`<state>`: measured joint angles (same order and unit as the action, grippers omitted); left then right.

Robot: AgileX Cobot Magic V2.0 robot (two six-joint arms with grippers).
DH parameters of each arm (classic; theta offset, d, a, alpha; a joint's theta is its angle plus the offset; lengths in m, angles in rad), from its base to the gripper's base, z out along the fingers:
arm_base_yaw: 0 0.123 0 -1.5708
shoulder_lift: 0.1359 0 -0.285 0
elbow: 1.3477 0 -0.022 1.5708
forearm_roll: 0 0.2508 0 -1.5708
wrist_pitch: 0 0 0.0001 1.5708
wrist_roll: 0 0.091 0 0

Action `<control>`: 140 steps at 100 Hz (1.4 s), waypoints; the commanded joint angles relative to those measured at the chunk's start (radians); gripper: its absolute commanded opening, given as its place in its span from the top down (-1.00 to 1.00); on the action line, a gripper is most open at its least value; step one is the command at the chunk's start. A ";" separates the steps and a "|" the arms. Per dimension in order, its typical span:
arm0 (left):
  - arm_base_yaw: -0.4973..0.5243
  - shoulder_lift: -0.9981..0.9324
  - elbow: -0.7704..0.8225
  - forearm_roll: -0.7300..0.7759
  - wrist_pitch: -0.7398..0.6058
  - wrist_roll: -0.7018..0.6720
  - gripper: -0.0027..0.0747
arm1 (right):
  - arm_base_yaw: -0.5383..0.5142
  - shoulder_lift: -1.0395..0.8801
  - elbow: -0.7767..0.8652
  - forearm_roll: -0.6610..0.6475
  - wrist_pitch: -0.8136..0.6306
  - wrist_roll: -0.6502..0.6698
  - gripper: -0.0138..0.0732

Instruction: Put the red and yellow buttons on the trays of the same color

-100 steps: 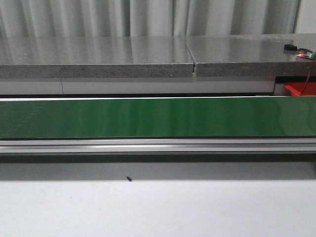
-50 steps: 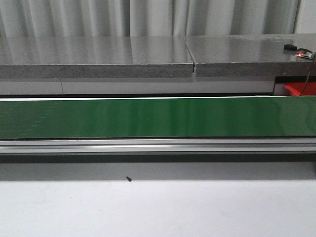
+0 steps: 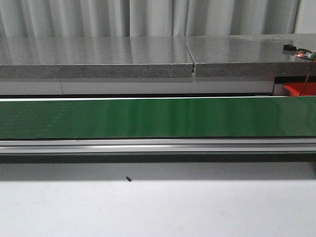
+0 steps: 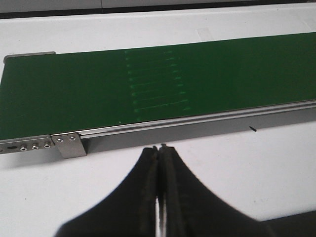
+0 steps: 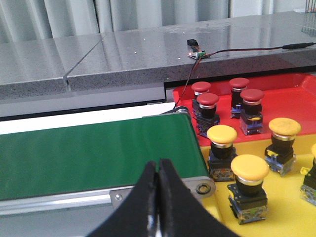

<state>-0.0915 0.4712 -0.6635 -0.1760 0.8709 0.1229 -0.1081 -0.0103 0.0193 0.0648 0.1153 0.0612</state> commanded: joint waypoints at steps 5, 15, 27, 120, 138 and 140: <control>-0.008 0.007 -0.023 -0.021 -0.063 -0.002 0.98 | 0.002 -0.021 -0.006 -0.065 -0.127 0.009 0.83; -0.008 0.007 -0.023 -0.021 -0.063 -0.002 0.98 | 0.002 -0.021 -0.005 -0.083 -0.164 0.010 0.83; -0.008 0.007 -0.023 -0.021 -0.063 -0.002 0.98 | 0.002 -0.021 -0.005 -0.085 -0.161 0.010 0.83; -0.008 0.007 -0.023 0.022 -0.063 -0.002 0.98 | 0.002 -0.021 -0.006 -0.079 -0.162 0.010 0.84; -0.008 -0.031 0.057 0.078 -0.316 -0.038 0.98 | 0.002 -0.021 -0.006 -0.079 -0.162 0.010 0.84; -0.008 -0.039 0.071 0.085 -0.374 -0.038 0.98 | 0.002 -0.021 -0.006 -0.079 -0.162 0.010 0.84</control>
<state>-0.0915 0.4479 -0.6121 -0.1123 0.7397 0.1062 -0.1081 -0.0103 0.0270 0.0000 0.0390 0.0724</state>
